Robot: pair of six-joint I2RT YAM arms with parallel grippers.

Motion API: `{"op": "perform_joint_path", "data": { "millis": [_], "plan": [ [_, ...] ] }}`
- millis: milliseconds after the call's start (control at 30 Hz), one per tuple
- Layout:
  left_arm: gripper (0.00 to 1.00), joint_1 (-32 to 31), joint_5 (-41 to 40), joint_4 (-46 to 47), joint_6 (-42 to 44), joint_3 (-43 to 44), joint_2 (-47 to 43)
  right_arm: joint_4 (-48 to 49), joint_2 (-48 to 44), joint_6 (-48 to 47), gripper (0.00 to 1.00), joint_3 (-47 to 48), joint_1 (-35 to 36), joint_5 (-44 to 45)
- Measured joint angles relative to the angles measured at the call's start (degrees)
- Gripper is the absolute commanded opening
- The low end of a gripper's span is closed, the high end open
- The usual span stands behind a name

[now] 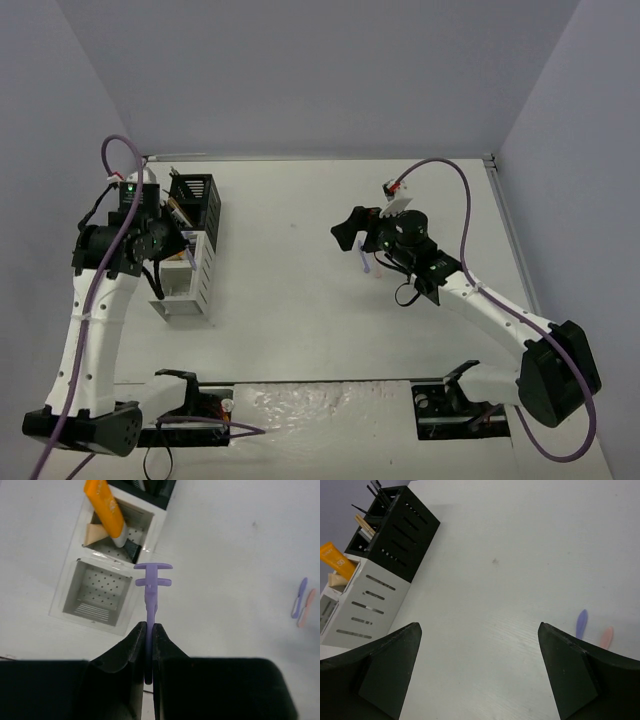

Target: Organize the makeup

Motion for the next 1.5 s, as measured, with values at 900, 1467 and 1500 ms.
{"op": "perform_joint_path", "data": {
  "millis": [900,1467,1500],
  "plan": [
    [0.12,14.5,8.4,-7.9,11.0,-4.8,13.5,0.3,-0.8,1.4,1.00,-5.9,-9.0,-7.1],
    [0.90,15.1,10.9,-5.0,10.9,-2.7,12.4,-3.3,-0.8,0.4,0.94,-6.1,-10.2,-4.4],
    [0.93,15.0,11.8,-3.9,10.8,-2.4,11.6,-4.1,-0.8,0.2,0.91,-6.1,-10.2,-3.8]
  ]
}}
